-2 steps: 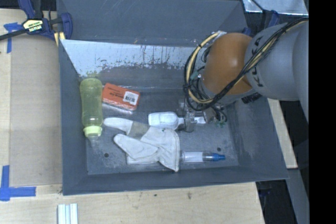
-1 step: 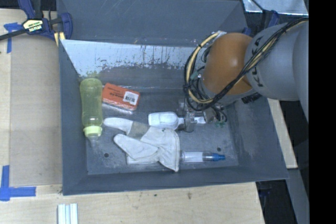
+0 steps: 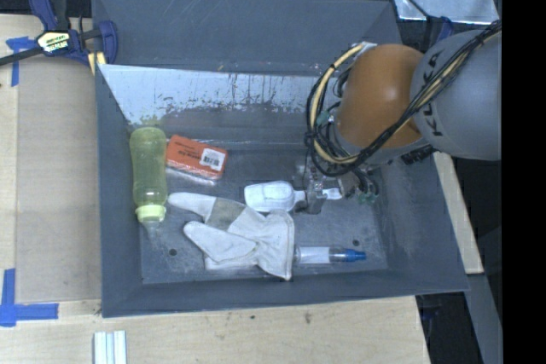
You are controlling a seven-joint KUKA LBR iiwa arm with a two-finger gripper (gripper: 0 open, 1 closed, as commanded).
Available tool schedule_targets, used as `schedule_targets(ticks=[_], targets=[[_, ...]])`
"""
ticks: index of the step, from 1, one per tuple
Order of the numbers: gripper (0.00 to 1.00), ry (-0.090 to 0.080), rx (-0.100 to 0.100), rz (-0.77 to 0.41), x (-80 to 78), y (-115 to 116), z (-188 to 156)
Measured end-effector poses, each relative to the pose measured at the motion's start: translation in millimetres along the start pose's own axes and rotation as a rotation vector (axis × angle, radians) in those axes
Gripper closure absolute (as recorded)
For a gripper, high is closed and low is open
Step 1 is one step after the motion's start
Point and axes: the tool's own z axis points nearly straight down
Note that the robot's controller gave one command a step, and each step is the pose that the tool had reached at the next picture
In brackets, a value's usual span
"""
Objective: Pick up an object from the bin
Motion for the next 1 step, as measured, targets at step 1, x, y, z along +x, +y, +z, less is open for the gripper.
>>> schedule_targets(ticks=[1], targets=[[1.00, -0.019, 0.002, -0.078, -4.9, -10.2, -192.2]])
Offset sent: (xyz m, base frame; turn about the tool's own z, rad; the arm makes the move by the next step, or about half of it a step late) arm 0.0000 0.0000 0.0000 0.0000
